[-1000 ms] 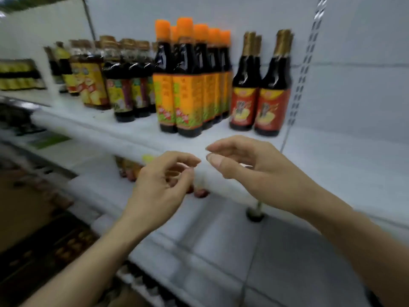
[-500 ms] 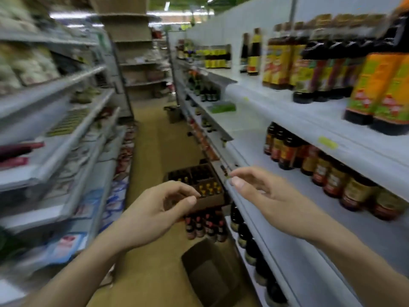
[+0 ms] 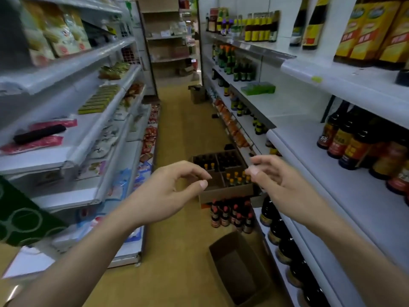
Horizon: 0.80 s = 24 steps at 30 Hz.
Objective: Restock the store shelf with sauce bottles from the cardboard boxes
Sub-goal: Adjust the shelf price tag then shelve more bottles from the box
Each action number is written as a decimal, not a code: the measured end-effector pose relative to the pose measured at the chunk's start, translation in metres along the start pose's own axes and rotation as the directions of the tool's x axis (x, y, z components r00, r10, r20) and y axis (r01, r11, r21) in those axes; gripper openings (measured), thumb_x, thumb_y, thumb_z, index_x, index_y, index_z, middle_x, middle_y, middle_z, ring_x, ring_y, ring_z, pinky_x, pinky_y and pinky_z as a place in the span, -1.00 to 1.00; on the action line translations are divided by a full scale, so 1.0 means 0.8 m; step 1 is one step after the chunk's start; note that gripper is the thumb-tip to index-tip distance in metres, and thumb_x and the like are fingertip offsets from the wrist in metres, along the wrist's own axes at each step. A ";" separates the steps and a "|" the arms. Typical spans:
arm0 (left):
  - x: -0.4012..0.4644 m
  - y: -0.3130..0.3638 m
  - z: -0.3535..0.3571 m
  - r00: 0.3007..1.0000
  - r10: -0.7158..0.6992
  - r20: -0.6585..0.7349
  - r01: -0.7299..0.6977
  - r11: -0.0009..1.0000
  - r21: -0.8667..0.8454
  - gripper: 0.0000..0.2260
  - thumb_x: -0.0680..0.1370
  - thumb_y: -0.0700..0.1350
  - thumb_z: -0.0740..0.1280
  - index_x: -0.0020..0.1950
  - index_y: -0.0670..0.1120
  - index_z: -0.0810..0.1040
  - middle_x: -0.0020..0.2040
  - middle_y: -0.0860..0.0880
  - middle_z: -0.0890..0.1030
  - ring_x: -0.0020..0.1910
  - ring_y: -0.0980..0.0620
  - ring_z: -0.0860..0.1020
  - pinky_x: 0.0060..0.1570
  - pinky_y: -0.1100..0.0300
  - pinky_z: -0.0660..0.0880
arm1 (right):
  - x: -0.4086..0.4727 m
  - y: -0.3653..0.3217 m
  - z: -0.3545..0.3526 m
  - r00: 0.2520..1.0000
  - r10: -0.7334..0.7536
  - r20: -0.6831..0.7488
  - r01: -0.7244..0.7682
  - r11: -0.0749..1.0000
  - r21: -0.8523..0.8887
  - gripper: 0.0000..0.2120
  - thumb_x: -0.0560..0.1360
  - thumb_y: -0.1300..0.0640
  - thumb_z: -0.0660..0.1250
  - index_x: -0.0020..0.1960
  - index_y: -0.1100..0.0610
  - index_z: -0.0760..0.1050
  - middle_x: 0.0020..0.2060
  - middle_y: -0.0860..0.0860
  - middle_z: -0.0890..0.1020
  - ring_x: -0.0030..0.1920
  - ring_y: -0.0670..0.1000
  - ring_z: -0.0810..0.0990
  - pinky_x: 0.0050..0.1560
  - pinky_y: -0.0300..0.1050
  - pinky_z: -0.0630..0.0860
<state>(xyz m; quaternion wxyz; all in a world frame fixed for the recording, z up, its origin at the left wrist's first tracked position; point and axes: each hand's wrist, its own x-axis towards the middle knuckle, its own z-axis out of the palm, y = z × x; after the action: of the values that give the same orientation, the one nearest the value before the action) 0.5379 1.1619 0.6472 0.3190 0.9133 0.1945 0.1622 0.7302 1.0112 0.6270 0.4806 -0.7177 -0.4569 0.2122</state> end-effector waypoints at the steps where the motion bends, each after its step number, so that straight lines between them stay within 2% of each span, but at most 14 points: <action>1: 0.015 -0.018 -0.004 1.000 0.016 0.013 -0.016 1.000 -0.006 -0.85 0.54 0.09 0.27 0.08 0.22 0.56 0.06 0.25 0.57 0.12 0.31 0.50 0.11 0.33 0.45 | 0.015 0.005 0.006 1.000 0.023 -0.021 -0.023 1.000 -0.019 -0.76 0.53 -0.16 0.22 0.18 -0.19 0.43 0.05 -0.19 0.62 0.08 -0.26 0.57 0.09 -0.29 0.48; 3: 0.046 -0.057 -0.016 0.997 0.057 0.056 -0.055 0.998 -0.029 -0.81 0.52 0.13 0.25 0.09 0.22 0.55 0.08 0.27 0.57 0.13 0.31 0.50 0.12 0.35 0.45 | 0.045 0.012 0.021 0.994 0.068 -0.081 -0.071 0.997 -0.037 -0.73 0.55 -0.12 0.24 0.22 -0.11 0.46 0.05 -0.18 0.61 0.10 -0.21 0.57 0.14 -0.22 0.48; 6: 0.087 -0.116 -0.042 0.992 0.089 0.094 -0.080 0.993 -0.092 -0.73 0.46 0.21 0.22 0.09 0.21 0.56 0.07 0.25 0.58 0.12 0.29 0.52 0.16 0.22 0.49 | 0.093 0.016 0.053 0.983 0.118 -0.141 -0.125 0.991 -0.040 -0.76 0.56 -0.07 0.25 0.21 -0.10 0.47 0.04 -0.18 0.62 0.08 -0.22 0.58 0.13 -0.22 0.50; 9: 0.119 -0.168 -0.071 0.991 0.062 0.117 -0.049 0.992 -0.112 -0.81 0.51 0.13 0.27 0.08 0.19 0.57 0.05 0.23 0.59 0.09 0.29 0.53 0.17 0.14 0.50 | 0.142 0.015 0.088 0.979 0.166 -0.122 -0.173 0.984 -0.050 -0.79 0.57 -0.05 0.26 0.20 -0.11 0.47 0.01 -0.19 0.62 0.03 -0.26 0.58 0.05 -0.29 0.49; 16: 0.232 -0.260 -0.101 0.998 0.037 0.042 -0.029 0.984 -0.175 -0.88 0.56 0.00 0.31 0.06 0.19 0.57 0.03 0.22 0.57 0.05 0.30 0.53 0.12 0.22 0.50 | 0.267 0.026 0.120 0.978 0.188 -0.095 -0.197 0.976 -0.089 -0.74 0.57 -0.04 0.25 0.24 -0.05 0.47 0.00 -0.16 0.62 0.01 -0.25 0.59 0.00 -0.32 0.51; 20: 0.301 -0.325 -0.078 0.994 -0.010 0.111 0.031 0.982 -0.188 -0.87 0.58 -0.06 0.31 0.05 0.19 0.54 0.04 0.17 0.56 0.04 0.27 0.54 0.13 0.18 0.52 | 0.352 0.071 0.139 0.974 0.218 -0.065 -0.223 0.971 -0.086 -0.75 0.56 -0.04 0.28 0.22 -0.06 0.49 0.00 -0.17 0.62 0.00 -0.26 0.58 -0.02 -0.32 0.47; 24: 0.409 -0.390 -0.087 0.995 -0.083 0.055 0.091 0.982 -0.164 -0.84 0.58 -0.09 0.31 -0.02 0.21 0.53 0.02 0.12 0.59 -0.01 0.23 0.56 0.04 0.26 0.52 | 0.470 0.120 0.160 0.976 0.205 -0.073 -0.209 0.976 -0.056 -0.76 0.56 -0.03 0.30 0.21 -0.05 0.52 -0.03 -0.18 0.63 -0.01 -0.24 0.59 0.04 -0.23 0.53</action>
<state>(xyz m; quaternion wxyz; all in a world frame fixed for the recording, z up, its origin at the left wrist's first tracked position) 0.7155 1.5733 0.5542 0.4056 0.8777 0.2122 0.1419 0.8635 1.3864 0.5351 0.4480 -0.7829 -0.3700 0.2224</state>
